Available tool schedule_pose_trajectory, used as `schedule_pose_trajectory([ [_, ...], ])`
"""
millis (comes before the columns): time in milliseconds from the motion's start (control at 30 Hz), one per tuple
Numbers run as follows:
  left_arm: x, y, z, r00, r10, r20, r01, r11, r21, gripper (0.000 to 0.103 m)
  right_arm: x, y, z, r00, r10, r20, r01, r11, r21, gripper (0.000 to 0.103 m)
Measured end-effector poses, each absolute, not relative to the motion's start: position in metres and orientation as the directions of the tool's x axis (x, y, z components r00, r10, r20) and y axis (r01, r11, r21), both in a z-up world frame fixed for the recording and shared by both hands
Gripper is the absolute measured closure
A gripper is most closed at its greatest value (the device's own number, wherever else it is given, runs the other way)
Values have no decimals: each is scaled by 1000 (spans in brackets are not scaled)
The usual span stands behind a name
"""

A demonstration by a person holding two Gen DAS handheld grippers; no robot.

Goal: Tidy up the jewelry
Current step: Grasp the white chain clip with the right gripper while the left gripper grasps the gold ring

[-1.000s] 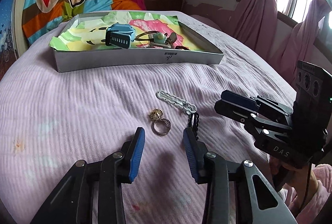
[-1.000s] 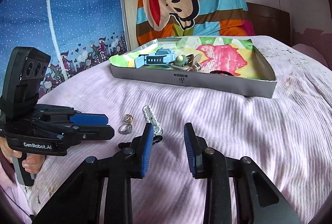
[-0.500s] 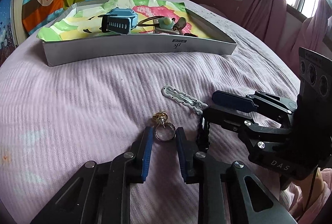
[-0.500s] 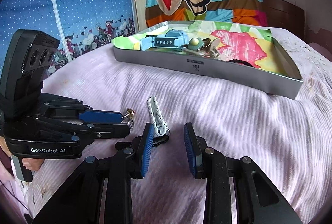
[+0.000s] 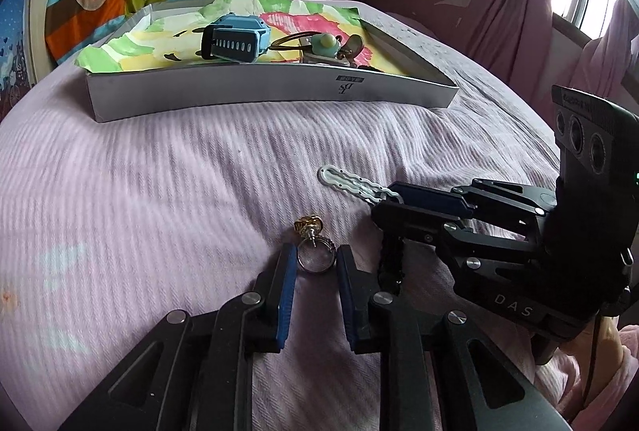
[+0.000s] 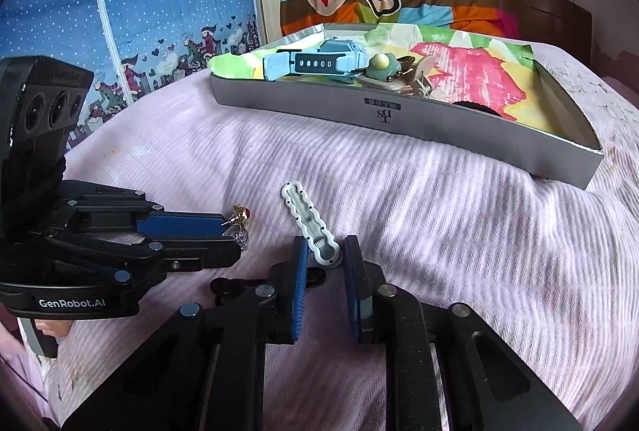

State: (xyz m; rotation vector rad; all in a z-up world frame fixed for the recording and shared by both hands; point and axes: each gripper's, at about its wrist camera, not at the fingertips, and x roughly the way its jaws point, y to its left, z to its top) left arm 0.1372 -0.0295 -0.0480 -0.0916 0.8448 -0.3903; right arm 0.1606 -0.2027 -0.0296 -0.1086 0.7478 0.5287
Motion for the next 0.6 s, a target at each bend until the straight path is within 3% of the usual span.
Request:
schedule_pose_trajectory([
  [600, 120, -27, -37, 656, -389, -647, 323, 919, -226, 84, 156, -217, -27, 639, 475, -606, -492, 857, 153, 88],
])
